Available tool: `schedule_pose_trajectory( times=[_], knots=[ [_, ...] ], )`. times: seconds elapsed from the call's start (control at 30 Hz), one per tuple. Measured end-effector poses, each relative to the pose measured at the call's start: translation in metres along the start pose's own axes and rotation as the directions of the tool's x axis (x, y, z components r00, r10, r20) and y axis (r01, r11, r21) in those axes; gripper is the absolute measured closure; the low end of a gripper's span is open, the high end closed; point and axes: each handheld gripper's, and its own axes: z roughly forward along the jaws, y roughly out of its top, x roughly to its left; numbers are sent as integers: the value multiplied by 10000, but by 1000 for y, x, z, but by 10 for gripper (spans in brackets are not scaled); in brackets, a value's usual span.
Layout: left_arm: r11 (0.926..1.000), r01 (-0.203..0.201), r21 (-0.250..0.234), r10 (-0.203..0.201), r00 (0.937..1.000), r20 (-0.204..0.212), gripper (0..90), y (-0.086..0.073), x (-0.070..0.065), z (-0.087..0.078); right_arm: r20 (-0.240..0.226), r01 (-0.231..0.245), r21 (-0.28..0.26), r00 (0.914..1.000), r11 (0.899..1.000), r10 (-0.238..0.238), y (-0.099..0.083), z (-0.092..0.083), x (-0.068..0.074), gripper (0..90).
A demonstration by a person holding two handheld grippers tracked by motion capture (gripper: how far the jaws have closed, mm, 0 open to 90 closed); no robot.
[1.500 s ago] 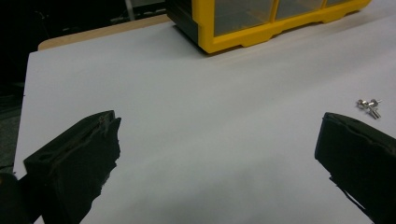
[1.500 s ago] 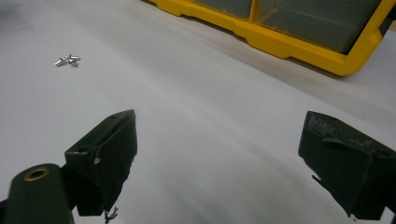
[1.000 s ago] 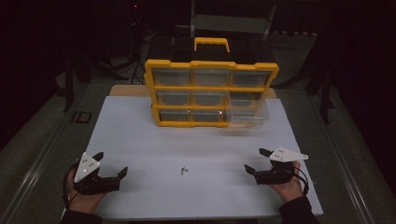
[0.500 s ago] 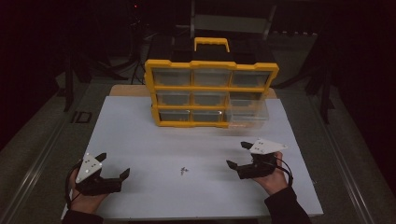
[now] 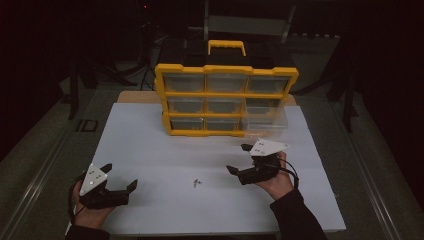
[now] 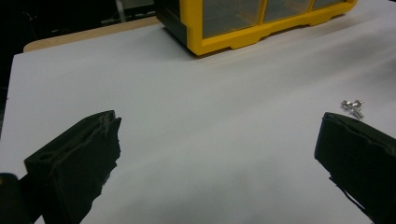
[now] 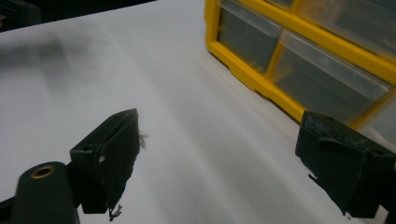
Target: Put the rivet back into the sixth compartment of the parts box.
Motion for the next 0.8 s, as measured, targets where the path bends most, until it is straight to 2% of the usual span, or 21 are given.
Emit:
schedule_pose_trajectory(
  times=[0.37,0.6,0.8],
  knots=[
    [10000,11,2,-11,10000,-62,8,0,3,-1,-463,773,161,9960,9969,-765,36,28,14,140],
    [10000,-48,44,48,10000,-57,9,0,2,-1,-949,1153,570,9894,9917,-1095,50,47,20,141],
    [10000,-73,64,73,10000,-48,9,-1,1,0,-1252,1508,1189,9828,9814,-1358,58,64,26,140]
  ],
)
